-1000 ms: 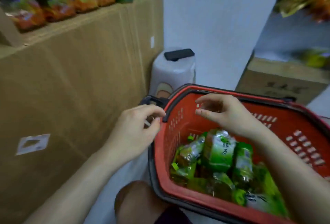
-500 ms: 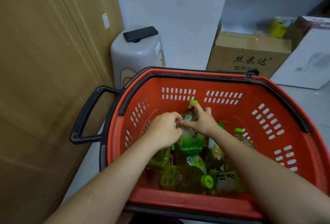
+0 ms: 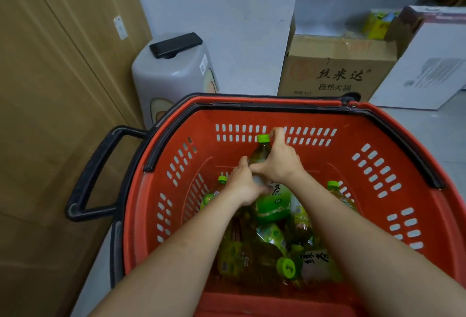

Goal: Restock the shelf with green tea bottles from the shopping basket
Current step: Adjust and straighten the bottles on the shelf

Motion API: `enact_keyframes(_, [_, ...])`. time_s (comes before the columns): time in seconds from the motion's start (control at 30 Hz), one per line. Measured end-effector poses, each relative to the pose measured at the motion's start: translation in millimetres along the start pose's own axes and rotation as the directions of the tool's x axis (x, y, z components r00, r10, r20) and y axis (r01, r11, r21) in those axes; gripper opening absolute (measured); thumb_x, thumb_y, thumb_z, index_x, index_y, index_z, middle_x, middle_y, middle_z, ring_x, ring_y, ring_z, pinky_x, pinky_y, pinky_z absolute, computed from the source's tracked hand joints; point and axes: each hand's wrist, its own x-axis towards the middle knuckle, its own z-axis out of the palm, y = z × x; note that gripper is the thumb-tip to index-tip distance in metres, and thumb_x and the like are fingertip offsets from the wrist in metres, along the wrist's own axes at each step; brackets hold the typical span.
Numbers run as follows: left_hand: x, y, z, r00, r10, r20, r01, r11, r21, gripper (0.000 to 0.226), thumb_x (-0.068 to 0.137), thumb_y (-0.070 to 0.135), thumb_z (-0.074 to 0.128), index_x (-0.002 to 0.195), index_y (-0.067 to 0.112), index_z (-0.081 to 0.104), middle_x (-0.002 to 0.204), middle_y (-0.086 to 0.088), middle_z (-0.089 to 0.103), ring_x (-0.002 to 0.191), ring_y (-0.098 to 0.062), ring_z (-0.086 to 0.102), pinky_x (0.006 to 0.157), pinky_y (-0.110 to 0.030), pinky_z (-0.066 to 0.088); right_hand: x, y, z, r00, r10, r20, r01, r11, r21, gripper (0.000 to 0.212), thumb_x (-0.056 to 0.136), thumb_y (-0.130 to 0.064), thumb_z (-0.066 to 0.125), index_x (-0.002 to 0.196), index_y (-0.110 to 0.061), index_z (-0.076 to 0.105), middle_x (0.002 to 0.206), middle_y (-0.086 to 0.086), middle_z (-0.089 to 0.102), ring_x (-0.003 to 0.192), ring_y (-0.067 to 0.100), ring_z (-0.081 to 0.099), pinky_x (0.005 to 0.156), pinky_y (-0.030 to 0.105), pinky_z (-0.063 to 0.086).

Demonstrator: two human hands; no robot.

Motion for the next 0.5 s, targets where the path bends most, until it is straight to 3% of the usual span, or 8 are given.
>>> enact_keyframes(0.07, [-6, 6, -15, 0.995, 0.062, -0.082, -0.076, 0.98, -0.186, 0.089, 0.068, 0.023, 0.083, 0.141, 0.023, 0.032, 0.132, -0.001, 0.056, 0.117, -0.023, 0.056, 0.102, -0.039, 0.044, -2, -22, -18, 0.997, -0.074, 0.005, 0.074, 0.996, 0.05, 0.081, 0.065, -0.032, 0.084, 0.122, -0.024, 0.028, 0.096, -0.003, 0.058, 0.083, 0.018, 0.062, 0.065, 0.025, 0.05])
enact_keyframes(0.13, [-18, 10, -38, 0.968, 0.114, -0.223, -0.173, 0.949, -0.264, 0.074, 0.059, 0.026, 0.088, 0.121, 0.027, 0.048, 0.113, 0.007, 0.065, 0.102, -0.016, 0.063, 0.094, -0.038, 0.05, -6, -45, -42, 0.99, -0.137, -0.023, 0.139, 0.984, 0.109, 0.075, 0.065, -0.03, 0.084, 0.123, -0.023, 0.037, 0.099, -0.005, 0.058, 0.086, 0.015, 0.061, 0.064, 0.021, 0.047])
enact_keyframes(0.17, [-27, 13, -50, 0.949, 0.128, -0.286, -0.21, 0.938, -0.276, 0.074, 0.055, 0.028, 0.09, 0.118, 0.026, 0.052, 0.109, 0.009, 0.067, 0.098, -0.014, 0.063, 0.092, -0.036, 0.05, -8, -54, -55, 0.987, -0.152, -0.052, 0.16, 0.963, 0.217, 0.07, 0.068, -0.03, 0.083, 0.124, -0.023, 0.042, 0.102, -0.005, 0.06, 0.087, 0.013, 0.063, 0.067, 0.023, 0.05])
enact_keyframes(0.23, [-48, 16, -78, 0.903, 0.134, -0.407, -0.291, 0.889, -0.354, 0.067, 0.051, 0.029, 0.092, 0.11, 0.025, 0.06, 0.1, 0.008, 0.071, 0.091, -0.012, 0.067, 0.088, -0.036, 0.053, -16, -72, -76, 0.988, -0.145, -0.05, 0.148, 0.819, 0.555, 0.052, 0.077, -0.034, 0.076, 0.123, -0.027, 0.051, 0.109, -0.001, 0.066, 0.092, 0.011, 0.066, 0.076, 0.03, 0.056])
enact_keyframes(0.27, [-61, 16, -93, 0.881, 0.139, -0.453, -0.343, 0.846, -0.408, 0.061, 0.051, 0.027, 0.092, 0.105, 0.025, 0.064, 0.096, 0.006, 0.074, 0.088, -0.013, 0.07, 0.086, -0.038, 0.055, -24, -82, -83, 0.985, -0.17, -0.013, 0.139, 0.759, 0.636, 0.044, 0.081, -0.041, 0.07, 0.121, -0.032, 0.053, 0.111, -0.001, 0.068, 0.098, 0.011, 0.066, 0.08, 0.031, 0.056])
enact_keyframes(0.33, [-93, 18, -123, 0.826, 0.157, -0.542, -0.452, 0.759, -0.468, 0.049, 0.053, 0.025, 0.089, 0.098, 0.023, 0.069, 0.092, 0.003, 0.076, 0.086, -0.016, 0.072, 0.08, -0.038, 0.057, -41, -108, -86, 0.942, -0.313, 0.119, 0.174, 0.762, 0.624, 0.041, 0.08, -0.053, 0.057, 0.119, -0.04, 0.055, 0.11, -0.012, 0.07, 0.101, 0.003, 0.065, 0.082, 0.029, 0.054])
enact_keyframes(0.43, [-146, 20, -167, 0.719, 0.16, -0.677, -0.571, 0.692, -0.442, 0.048, 0.057, 0.027, 0.085, 0.101, 0.022, 0.066, 0.09, 0.003, 0.076, 0.081, -0.013, 0.072, 0.067, -0.027, 0.056, -69, -159, -65, 0.836, -0.501, 0.223, 0.257, 0.718, 0.646, 0.04, 0.086, -0.045, 0.062, 0.124, -0.035, 0.051, 0.11, -0.015, 0.07, 0.1, 0.001, 0.066, 0.08, 0.02, 0.052])
enact_keyframes(0.5, [-186, 18, -198, 0.623, 0.124, -0.772, -0.608, 0.698, -0.378, 0.051, 0.056, 0.035, 0.084, 0.101, 0.027, 0.062, 0.083, 0.002, 0.076, 0.074, -0.013, 0.072, 0.06, -0.026, 0.055, -86, -198, -47, 0.76, -0.614, 0.214, 0.376, 0.683, 0.626, 0.068, 0.076, -0.043, 0.075, 0.134, -0.032, 0.041, 0.119, -0.008, 0.066, 0.109, 0.007, 0.064, 0.086, 0.023, 0.052])
